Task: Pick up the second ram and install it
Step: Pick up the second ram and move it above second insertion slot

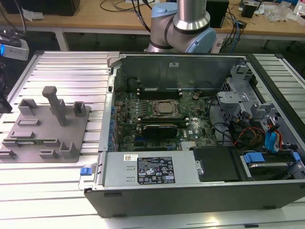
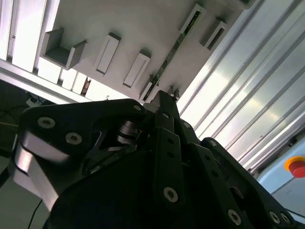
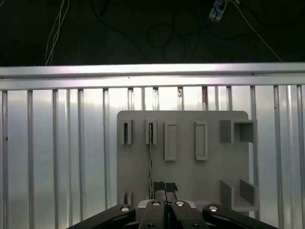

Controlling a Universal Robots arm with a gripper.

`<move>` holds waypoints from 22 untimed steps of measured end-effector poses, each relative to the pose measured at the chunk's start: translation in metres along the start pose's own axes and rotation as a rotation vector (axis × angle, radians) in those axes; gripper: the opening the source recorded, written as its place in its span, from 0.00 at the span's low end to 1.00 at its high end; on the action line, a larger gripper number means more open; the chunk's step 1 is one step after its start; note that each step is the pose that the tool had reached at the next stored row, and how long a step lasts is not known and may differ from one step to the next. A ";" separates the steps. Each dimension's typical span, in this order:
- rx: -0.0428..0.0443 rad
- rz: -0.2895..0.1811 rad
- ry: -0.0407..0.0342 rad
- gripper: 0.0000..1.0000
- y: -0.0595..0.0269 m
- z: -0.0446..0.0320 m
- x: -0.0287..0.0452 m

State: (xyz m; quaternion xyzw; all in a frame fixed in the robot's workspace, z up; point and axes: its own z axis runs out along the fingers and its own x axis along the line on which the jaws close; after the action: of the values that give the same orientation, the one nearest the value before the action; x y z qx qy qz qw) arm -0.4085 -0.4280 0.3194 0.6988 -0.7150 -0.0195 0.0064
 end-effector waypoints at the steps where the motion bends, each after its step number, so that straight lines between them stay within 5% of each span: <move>1: 0.0000 0.000 -0.0001 0.08 0.0000 0.0000 0.0000; 4: 0.0001 0.000 -0.0007 0.08 -0.0001 0.0032 0.0002; 9: 0.0000 0.000 -0.0006 0.08 -0.0004 0.0192 0.0023; 22: 0.0000 0.000 -0.0008 0.08 -0.0010 0.0386 0.0030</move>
State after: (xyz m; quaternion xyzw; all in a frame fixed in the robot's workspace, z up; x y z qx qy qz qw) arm -0.4089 -0.4303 0.2807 0.6986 -0.7152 -0.0198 0.0061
